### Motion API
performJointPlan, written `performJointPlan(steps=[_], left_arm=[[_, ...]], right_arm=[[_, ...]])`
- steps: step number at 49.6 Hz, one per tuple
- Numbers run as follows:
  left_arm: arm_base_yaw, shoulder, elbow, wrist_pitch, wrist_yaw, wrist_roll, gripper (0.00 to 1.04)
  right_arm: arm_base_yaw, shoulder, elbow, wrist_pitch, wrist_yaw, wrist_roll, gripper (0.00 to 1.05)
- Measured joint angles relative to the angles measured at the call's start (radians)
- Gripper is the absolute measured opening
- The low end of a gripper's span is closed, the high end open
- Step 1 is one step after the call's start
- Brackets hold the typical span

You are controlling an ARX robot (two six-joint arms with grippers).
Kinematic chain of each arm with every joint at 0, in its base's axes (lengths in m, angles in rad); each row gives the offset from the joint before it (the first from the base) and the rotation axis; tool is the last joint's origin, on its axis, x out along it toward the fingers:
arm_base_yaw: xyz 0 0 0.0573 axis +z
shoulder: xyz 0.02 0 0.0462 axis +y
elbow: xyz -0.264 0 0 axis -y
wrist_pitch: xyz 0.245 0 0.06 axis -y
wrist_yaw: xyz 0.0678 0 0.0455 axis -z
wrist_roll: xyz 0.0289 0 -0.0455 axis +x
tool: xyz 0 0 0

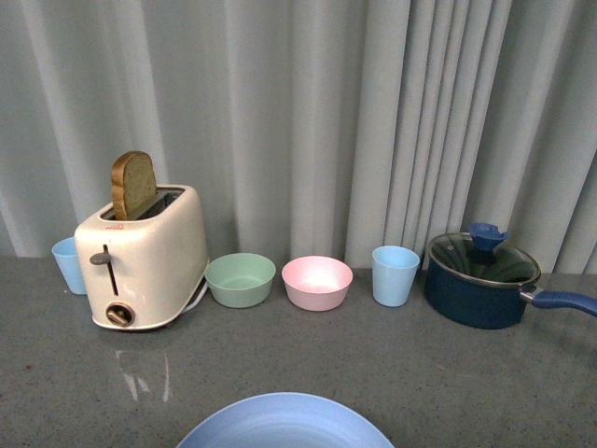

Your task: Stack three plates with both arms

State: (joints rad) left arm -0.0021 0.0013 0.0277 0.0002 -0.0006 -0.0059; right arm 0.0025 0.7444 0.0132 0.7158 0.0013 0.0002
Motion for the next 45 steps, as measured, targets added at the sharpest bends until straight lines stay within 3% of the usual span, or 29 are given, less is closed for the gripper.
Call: performJointPlan(steps=[15, 45], left_arm=[[0.000, 0.000, 0.000, 0.000, 0.000, 0.000, 0.98], [0.000, 0.000, 0.000, 0.000, 0.000, 0.000, 0.98]], right_arm=[[0.000, -0.243, -0.007, -0.220, 0.000, 0.000, 0.03], [0.000, -0.522, -0.007, -0.490, 0.000, 0.000, 0.03]])
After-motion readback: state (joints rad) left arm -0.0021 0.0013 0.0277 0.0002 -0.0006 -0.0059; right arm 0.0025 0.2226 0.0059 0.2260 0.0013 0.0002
